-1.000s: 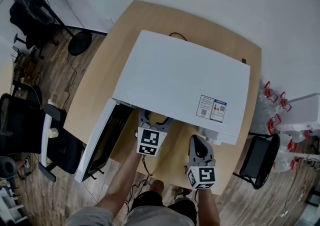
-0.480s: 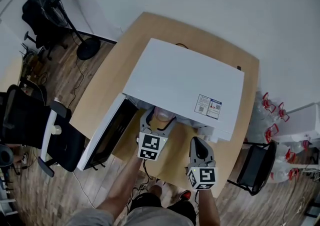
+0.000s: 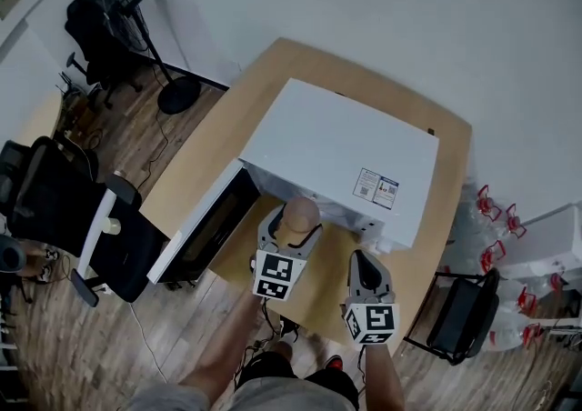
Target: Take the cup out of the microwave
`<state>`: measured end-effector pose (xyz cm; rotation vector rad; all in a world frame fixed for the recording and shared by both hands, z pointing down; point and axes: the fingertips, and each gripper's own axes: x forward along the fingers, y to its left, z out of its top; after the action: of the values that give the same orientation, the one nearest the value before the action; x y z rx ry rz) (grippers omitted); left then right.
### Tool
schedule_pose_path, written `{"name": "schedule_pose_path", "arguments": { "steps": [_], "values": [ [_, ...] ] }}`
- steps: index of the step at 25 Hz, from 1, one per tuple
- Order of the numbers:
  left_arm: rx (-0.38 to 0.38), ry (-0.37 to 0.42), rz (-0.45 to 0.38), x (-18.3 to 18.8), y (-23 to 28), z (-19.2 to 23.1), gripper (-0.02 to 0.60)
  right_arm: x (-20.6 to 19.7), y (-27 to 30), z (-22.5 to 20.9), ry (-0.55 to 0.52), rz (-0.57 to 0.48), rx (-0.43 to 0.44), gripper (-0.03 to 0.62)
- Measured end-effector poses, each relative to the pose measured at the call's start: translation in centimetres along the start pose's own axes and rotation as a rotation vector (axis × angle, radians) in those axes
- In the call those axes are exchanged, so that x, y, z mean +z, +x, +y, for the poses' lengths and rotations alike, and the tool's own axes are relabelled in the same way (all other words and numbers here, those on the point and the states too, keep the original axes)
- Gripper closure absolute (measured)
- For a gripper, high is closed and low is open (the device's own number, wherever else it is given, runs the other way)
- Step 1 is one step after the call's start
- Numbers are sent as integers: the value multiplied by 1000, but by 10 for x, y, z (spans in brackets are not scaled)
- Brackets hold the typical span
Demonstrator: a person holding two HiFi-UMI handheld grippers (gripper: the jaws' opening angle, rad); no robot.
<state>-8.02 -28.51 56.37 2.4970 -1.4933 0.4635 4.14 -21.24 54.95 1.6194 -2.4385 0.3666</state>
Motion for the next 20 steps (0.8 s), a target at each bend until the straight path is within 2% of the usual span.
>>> {"name": "schedule_pose_path", "arguments": {
  "steps": [20],
  "values": [
    [121,20,-85,47,-129,-49,206,50,-79,24,-74,-118,118,576]
  ]
}}
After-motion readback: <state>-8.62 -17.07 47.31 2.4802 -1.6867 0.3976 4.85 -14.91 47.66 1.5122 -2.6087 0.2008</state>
